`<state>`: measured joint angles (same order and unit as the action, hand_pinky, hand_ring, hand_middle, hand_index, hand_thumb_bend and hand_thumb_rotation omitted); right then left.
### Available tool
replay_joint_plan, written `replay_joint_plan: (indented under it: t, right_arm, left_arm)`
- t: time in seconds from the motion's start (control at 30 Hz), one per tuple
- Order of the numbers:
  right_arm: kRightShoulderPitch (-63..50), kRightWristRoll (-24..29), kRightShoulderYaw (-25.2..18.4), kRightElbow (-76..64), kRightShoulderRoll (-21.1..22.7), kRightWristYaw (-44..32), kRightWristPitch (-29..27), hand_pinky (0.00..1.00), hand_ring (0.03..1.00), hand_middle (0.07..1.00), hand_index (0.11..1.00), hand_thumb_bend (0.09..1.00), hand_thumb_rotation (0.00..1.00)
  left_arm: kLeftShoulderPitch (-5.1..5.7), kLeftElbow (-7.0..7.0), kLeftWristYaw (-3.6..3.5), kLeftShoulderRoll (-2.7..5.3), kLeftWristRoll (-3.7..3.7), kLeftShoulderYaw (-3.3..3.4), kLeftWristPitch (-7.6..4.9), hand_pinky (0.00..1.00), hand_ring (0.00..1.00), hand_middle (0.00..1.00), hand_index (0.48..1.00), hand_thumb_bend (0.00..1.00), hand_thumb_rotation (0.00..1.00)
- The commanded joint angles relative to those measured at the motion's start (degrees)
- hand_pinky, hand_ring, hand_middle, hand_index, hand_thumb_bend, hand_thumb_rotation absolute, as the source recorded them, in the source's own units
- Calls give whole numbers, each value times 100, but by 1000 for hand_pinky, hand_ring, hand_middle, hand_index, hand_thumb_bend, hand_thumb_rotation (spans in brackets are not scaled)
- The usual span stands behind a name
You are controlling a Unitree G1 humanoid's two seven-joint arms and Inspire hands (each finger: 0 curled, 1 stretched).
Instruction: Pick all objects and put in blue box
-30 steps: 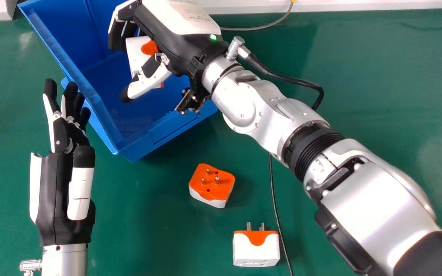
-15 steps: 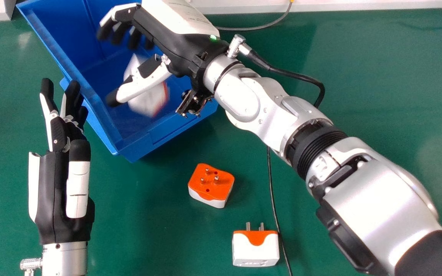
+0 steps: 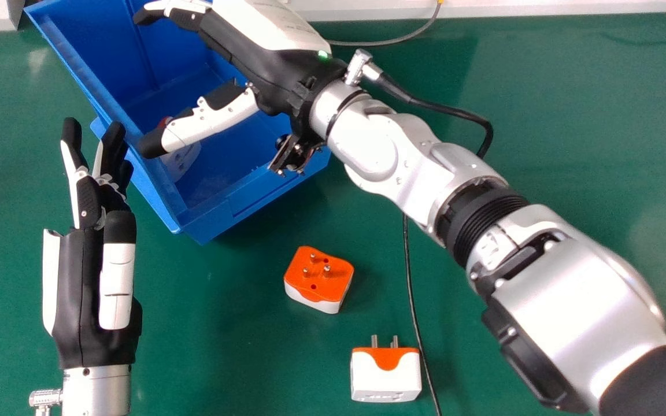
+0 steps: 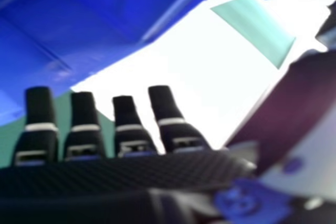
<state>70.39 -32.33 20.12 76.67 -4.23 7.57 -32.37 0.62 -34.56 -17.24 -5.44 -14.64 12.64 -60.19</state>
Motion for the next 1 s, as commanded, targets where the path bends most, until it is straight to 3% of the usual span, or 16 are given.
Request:
replay_joint_plan:
  t: [0.0, 0.17, 0.37, 0.57, 0.77, 0.97]
  right_arm:
    - [32, 187, -132, -224, 138, 56, -380, 752, 858, 890, 834, 984, 616]
    - [-287, 378, -255, -419, 382, 86, -1075, 735, 848, 870, 832, 969, 613]
    - [-848, 966, -715, -875, 1014, -248, -2051, 708, 819, 845, 829, 941, 591]
    - [-1425, 1368, -1036, -1354, 1487, -454, -2420, 621, 778, 821, 822, 907, 564]
    - [-2282, 1714, -1309, -2122, 1978, -718, -2605, 622, 768, 808, 815, 884, 525]
    - [-2818, 1801, -1536, -2396, 2370, -771, -2821, 625, 775, 804, 811, 864, 496]
  left_arm:
    - [4, 131, -54, -26, -55, -31, -75, 1000, 984, 972, 949, 776, 918]
    - [37, 203, -79, -39, -104, -23, -37, 1000, 985, 973, 950, 789, 917]
    - [18, 185, -121, -49, -143, -8, -93, 1000, 985, 973, 952, 791, 917]
    - [-7, 127, -247, -42, -260, -8, -96, 1000, 989, 974, 955, 780, 920]
    - [80, 242, -340, -62, -369, -7, -26, 1000, 991, 977, 958, 788, 920]
    - [128, 290, -375, -71, -398, 16, 46, 1000, 992, 980, 961, 793, 919]
